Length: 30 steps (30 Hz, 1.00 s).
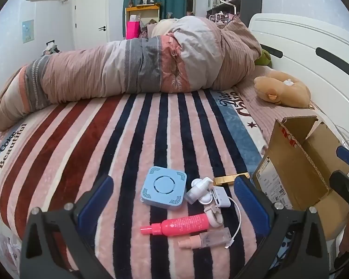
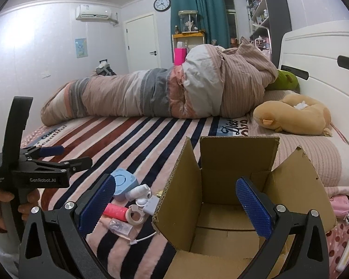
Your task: Organize rigid objects
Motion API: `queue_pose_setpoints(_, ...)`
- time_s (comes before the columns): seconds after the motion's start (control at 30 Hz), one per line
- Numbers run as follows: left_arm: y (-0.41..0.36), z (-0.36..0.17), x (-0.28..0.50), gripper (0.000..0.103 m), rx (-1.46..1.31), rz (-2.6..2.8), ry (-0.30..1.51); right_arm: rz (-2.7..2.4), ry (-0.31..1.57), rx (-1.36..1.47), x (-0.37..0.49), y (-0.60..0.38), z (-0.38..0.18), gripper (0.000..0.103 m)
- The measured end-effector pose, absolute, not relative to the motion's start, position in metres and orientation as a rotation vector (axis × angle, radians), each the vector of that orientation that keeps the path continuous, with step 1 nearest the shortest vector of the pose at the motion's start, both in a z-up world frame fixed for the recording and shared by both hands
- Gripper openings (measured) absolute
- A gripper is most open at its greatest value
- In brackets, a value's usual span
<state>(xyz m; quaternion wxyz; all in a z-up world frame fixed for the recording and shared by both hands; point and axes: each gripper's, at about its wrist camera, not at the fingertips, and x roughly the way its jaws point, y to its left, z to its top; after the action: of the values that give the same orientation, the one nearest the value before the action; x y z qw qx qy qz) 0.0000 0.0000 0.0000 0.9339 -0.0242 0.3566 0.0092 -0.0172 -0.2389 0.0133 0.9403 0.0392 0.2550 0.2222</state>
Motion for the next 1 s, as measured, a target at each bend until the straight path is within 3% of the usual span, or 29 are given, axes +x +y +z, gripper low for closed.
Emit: queue_pose_setpoints(1.0, 0.002, 0.012, -0.011, 0.103, -0.057, 0.021, 0.734, 0.464, 0.525, 0.072, -0.027, -0.239, 0.013, 0.103)
